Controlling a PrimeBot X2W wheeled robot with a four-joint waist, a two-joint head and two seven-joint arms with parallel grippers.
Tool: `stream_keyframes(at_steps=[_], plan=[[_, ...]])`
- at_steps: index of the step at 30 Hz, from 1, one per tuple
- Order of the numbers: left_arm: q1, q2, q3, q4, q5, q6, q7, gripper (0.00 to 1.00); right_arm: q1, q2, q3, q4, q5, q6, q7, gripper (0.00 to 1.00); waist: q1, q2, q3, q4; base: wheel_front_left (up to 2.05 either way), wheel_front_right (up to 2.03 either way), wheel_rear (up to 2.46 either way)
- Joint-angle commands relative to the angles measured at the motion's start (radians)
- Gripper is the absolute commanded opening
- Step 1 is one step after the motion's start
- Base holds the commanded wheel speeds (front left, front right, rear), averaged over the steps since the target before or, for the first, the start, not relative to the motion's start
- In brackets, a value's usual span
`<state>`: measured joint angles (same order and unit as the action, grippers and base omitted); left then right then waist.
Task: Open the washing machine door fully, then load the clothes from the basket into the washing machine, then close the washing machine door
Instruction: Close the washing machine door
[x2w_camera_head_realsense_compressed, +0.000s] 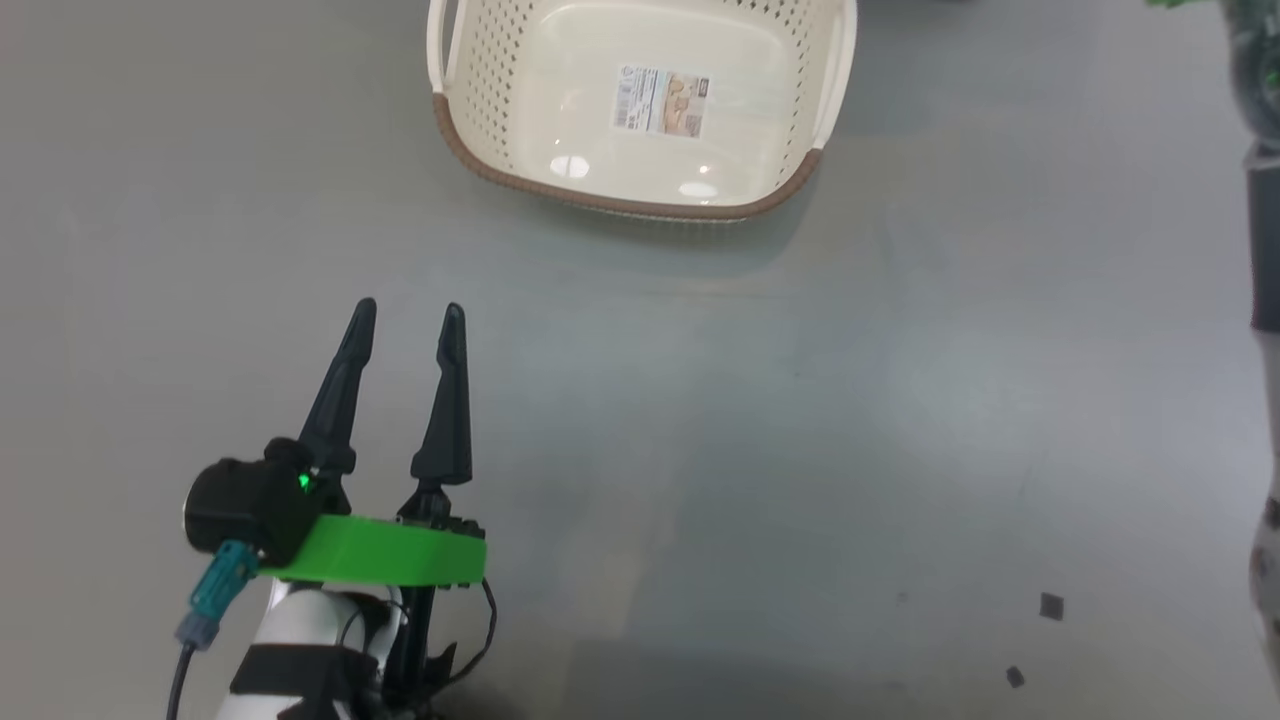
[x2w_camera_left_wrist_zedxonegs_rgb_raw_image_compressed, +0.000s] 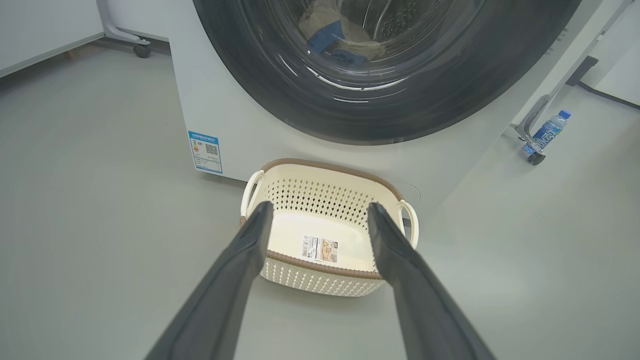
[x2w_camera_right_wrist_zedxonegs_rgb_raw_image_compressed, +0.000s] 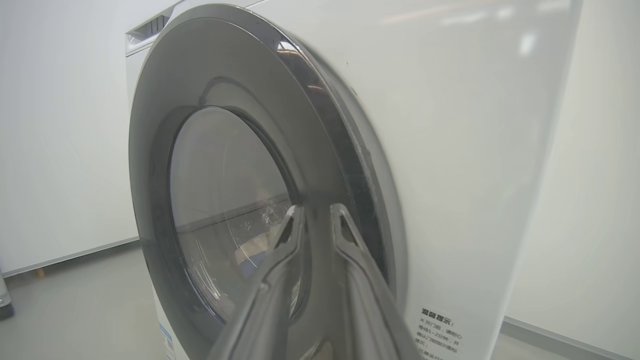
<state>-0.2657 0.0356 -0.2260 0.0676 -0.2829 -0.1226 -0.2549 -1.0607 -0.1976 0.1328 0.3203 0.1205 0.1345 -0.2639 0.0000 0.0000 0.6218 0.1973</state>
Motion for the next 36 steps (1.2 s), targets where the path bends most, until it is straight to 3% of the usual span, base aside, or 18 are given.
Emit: stream_keyframes(at_steps=[1, 6, 13, 24, 36], plan=[[0.009, 0.015, 0.040, -0.018, 0.004, 0.002, -0.007, 1.00, 0.026, 0.027, 0.012, -0.045, 0.010, -0.004, 0.002, 0.57, 0.0000, 0.0000, -0.060, -0.046, 0.00, 0.00, 0.00], [0.032, 0.015, 0.065, 0.026, -0.001, 0.003, -0.007, 1.00, 0.127, 0.035, 0.026, -0.062, 0.022, -0.004, 0.002, 0.75, 0.0000, 0.0000, -0.153, -0.089, 0.00, 0.00, 0.00], [0.084, 0.015, 0.094, 0.074, -0.038, -0.002, -0.007, 1.00, 0.284, 0.047, 0.046, -0.086, 0.029, -0.004, 0.002, 0.80, 0.0000, 0.0000, -0.289, -0.144, 0.00, 0.00, 0.00], [0.172, 0.015, 0.111, 0.121, -0.051, -0.007, -0.007, 1.00, 0.543, 0.051, 0.039, -0.117, 0.057, -0.004, 0.002, 0.82, 0.0000, 0.0000, -0.465, -0.195, 0.00, 0.00, 0.00], [0.252, 0.015, 0.120, 0.121, -0.051, -0.008, -0.007, 1.00, 0.827, 0.072, -0.021, -0.175, 0.066, -0.004, 0.002, 0.82, 0.0000, 0.0000, -0.557, -0.226, 0.00, 0.00, 0.00]])
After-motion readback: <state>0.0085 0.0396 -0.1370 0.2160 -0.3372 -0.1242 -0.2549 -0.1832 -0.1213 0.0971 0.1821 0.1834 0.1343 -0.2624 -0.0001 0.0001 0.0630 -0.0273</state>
